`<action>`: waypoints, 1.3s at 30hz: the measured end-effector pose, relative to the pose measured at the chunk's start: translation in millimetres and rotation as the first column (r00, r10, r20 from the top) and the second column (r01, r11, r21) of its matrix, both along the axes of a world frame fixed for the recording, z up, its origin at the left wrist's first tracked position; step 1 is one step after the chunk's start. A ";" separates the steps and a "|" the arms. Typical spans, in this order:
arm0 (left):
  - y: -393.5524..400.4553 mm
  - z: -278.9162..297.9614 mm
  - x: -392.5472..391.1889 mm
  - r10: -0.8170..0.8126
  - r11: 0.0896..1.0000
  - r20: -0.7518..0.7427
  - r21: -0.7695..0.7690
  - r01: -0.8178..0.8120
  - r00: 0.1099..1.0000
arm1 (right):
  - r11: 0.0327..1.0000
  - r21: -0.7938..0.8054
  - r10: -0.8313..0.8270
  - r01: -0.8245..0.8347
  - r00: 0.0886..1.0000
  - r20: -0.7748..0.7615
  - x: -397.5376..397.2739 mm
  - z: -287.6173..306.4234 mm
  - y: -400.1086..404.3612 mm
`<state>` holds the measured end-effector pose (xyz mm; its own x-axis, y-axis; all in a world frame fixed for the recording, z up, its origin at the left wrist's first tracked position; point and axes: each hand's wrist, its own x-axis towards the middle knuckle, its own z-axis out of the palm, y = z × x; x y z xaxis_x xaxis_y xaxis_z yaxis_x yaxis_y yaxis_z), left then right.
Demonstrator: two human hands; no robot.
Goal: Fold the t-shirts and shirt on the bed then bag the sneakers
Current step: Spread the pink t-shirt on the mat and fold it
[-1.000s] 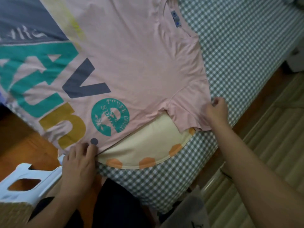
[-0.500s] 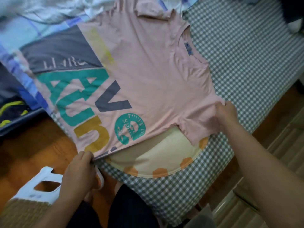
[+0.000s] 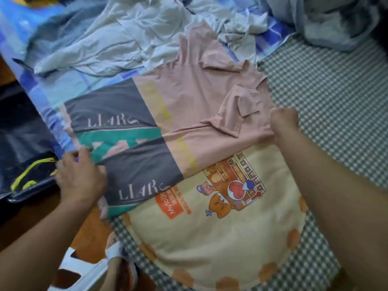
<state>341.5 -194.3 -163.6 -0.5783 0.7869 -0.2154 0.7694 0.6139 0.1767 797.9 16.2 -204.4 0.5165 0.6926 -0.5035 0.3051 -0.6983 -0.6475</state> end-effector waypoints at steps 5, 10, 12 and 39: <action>-54.9 -43.8 40.1 0.490 0.867 0.307 -0.070 -0.494 0.816 | 0.876 -0.010 -0.471 0.482 0.851 -0.232 -3.8 -29.8 -65.8; -94.9 -96.6 12.5 0.680 0.693 0.507 -0.207 -0.691 0.530 | 0.858 0.038 -0.450 0.512 0.787 -0.422 2.6 -48.2 -35.8; -101.4 -102.4 7.8 0.662 0.705 0.548 -0.222 -0.674 0.512 | 0.891 0.033 -0.401 0.453 0.819 -0.412 -4.4 -51.7 -32.2; -14.7 -34.9 203.9 -0.815 0.579 0.120 0.170 0.798 0.566 | 0.965 -0.058 0.246 -0.255 0.811 0.531 68.6 -16.4 -100.5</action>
<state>545.3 -209.0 -198.5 0.3449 0.9271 -0.1465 0.8886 -0.2722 0.3691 866.5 -84.3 -220.8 0.5071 0.8403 -0.1918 0.7667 -0.5414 -0.3451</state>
